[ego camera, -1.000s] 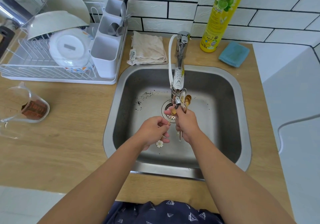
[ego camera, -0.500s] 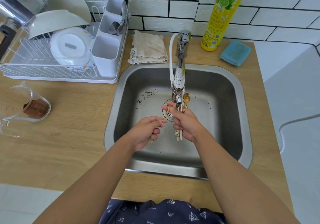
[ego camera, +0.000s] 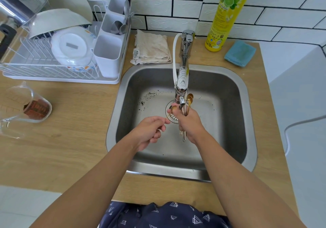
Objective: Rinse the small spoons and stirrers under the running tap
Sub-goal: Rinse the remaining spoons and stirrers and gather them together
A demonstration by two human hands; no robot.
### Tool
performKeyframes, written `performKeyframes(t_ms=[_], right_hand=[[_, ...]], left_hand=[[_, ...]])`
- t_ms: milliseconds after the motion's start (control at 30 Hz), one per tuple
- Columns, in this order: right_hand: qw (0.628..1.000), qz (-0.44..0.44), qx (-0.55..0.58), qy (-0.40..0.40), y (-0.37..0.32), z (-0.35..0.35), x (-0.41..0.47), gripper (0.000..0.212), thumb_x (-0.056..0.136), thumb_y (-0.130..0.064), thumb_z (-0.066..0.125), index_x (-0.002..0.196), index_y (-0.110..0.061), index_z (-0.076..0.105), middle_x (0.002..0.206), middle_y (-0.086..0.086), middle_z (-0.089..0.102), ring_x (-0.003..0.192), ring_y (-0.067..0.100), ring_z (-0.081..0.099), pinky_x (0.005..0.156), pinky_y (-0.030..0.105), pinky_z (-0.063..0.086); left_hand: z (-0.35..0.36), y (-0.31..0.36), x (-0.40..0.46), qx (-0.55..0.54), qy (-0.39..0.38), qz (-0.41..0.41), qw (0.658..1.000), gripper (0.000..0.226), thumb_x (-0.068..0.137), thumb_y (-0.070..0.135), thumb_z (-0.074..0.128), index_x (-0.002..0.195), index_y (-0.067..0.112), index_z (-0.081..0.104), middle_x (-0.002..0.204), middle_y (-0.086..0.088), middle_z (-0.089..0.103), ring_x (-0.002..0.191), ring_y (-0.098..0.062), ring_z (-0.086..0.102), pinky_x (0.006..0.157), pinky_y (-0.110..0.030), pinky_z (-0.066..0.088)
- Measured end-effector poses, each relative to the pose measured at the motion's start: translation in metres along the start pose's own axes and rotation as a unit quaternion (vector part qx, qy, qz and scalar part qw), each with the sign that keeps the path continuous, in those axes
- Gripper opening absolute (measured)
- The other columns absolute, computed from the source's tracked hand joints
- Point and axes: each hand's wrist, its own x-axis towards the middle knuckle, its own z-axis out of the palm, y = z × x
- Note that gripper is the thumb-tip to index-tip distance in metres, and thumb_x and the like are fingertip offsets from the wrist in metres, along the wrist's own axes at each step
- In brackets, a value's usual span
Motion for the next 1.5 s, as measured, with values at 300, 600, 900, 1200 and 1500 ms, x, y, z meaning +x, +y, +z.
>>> performKeyframes(t_ms=[300,600,900,1200,1500], right_hand=[[0.995,0.051,0.080,0.001,0.000,0.009,0.000,0.019,0.106,-0.030,0.054,0.112,-0.018,0.069,0.104,-0.001,0.081,0.042,0.008,0.025,0.039,0.021,0.027],[0.991,0.053,0.122,-0.011,-0.003,0.005,-0.002,0.029,0.108,-0.035,0.051,0.099,-0.019,0.074,0.101,0.005,0.080,0.040,0.006,0.022,0.039,0.021,0.021],[0.988,0.067,0.131,-0.036,-0.010,-0.003,0.004,0.028,0.107,-0.028,0.055,0.086,-0.012,0.065,0.078,0.003,0.077,0.036,0.005,0.024,0.036,0.019,0.023],[0.986,0.049,0.124,-0.099,-0.001,-0.010,-0.002,0.018,0.102,-0.015,0.062,0.120,-0.014,0.067,0.108,0.001,0.079,0.042,0.004,0.023,0.040,0.018,0.024],[0.955,-0.017,0.098,0.278,-0.006,-0.051,0.003,0.026,0.092,-0.032,0.076,0.070,-0.020,0.071,0.073,-0.001,0.077,0.054,0.004,0.052,0.061,0.026,0.042]], left_hand=[[-0.001,-0.002,-0.004,-0.045,-0.034,-0.025,0.998,0.020,0.103,0.018,0.046,0.101,0.011,0.065,0.064,0.003,0.051,0.042,-0.005,0.024,0.033,-0.015,0.018],[-0.001,0.002,-0.009,-0.112,-0.071,-0.057,0.989,0.018,0.103,0.016,0.047,0.107,0.007,0.062,0.066,0.002,0.049,0.039,-0.003,0.025,0.030,-0.013,0.018],[-0.010,-0.004,-0.008,-0.072,-0.085,-0.035,0.993,0.022,0.100,0.022,0.054,0.110,0.010,0.070,0.070,0.004,0.055,0.047,-0.006,0.037,0.038,-0.016,0.026],[-0.023,-0.012,0.000,-0.070,-0.094,-0.045,0.992,0.018,0.102,0.024,0.053,0.102,0.011,0.066,0.070,0.004,0.055,0.045,-0.005,0.031,0.036,-0.015,0.022],[0.032,0.009,0.038,0.023,-0.018,0.115,0.993,0.009,0.098,0.008,0.058,0.100,0.009,0.066,0.078,-0.004,0.065,0.055,-0.005,0.055,0.049,-0.017,0.044]])
